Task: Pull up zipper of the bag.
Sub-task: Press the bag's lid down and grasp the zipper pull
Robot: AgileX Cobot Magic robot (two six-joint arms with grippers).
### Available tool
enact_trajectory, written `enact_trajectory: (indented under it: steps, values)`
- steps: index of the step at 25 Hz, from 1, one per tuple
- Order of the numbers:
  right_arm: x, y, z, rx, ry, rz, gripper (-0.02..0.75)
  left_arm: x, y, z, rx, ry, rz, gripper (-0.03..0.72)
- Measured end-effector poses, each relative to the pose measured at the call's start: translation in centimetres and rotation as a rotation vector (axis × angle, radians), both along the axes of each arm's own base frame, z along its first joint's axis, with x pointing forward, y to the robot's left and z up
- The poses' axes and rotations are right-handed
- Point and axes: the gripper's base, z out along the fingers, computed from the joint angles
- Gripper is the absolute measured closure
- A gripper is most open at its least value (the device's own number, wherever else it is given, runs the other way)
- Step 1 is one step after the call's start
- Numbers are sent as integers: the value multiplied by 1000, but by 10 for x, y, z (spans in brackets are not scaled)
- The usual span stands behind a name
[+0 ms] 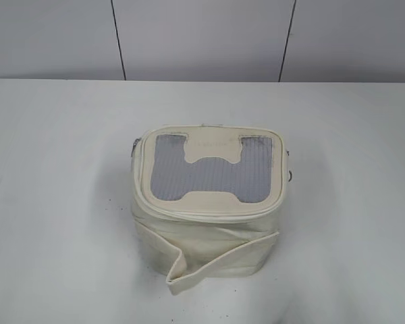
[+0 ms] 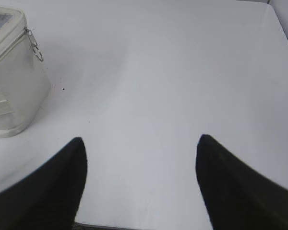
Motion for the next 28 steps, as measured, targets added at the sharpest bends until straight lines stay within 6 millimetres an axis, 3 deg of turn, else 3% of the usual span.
enact_trajectory:
  steps: [28]
  values:
    - [0,0,0,0,0,0,185,0,0,0,0,0,0,450]
